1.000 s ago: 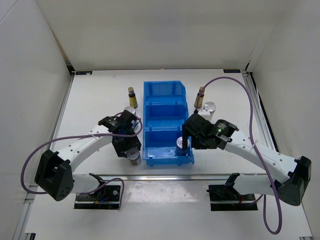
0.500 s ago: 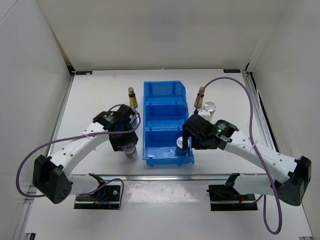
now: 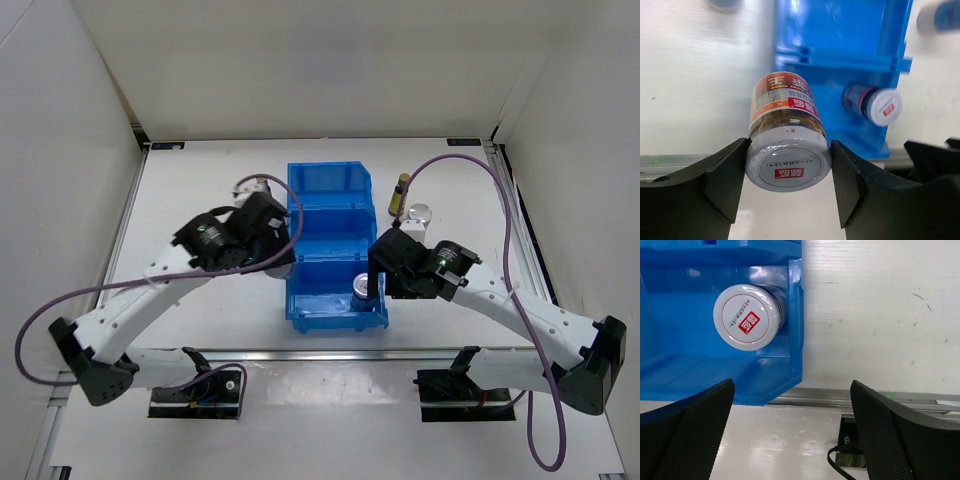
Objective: Organize the condiment bottles
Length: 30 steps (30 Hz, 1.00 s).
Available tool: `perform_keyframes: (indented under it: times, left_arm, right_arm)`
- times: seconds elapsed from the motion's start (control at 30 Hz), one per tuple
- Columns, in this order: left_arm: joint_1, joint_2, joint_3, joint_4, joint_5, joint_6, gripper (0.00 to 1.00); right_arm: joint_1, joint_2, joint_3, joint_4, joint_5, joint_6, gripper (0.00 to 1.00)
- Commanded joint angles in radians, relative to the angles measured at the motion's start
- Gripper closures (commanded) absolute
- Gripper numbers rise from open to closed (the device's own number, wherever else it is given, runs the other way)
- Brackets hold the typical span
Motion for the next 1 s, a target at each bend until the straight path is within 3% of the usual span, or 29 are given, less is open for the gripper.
perform_keyframes:
  times: [0.0,0.23,0.4,0.57,0.9,0.97]
  left_arm:
    - [-0.104,0.08,0.017,0.122,0.005,0.028,0.89]
    - [-0.209,0.202,0.008,0.223,0.005,0.019,0.89]
    - [-0.209,0.278,0.008,0.233,0.005,0.019,0.89]
    - [-0.209,0.331,-0.014,0.233,0.005,0.009,0.79]
    - [-0.18,0.416,-0.077,0.293,0.025,-0.001,0.78]
    - [-0.169,0.437,-0.077,0.293,0.051,-0.001,0.73]
  right_arm:
    - [-0.004,0.001,-0.003,-0.008,0.031,0.031,0.01]
    - [-0.004,-0.019,-0.023,-0.008,0.031,0.031,0.01]
    - [-0.014,-0.028,-0.023,-0.017,0.031,0.031,0.01]
    - [-0.014,-0.048,-0.032,-0.037,0.041,0.031,0.01]
    - [-0.061,-0.135,-0.032,-0.089,0.073,0.031,0.01]
    - [-0.07,-0.146,-0.041,-0.098,0.073,0.031,0.01]
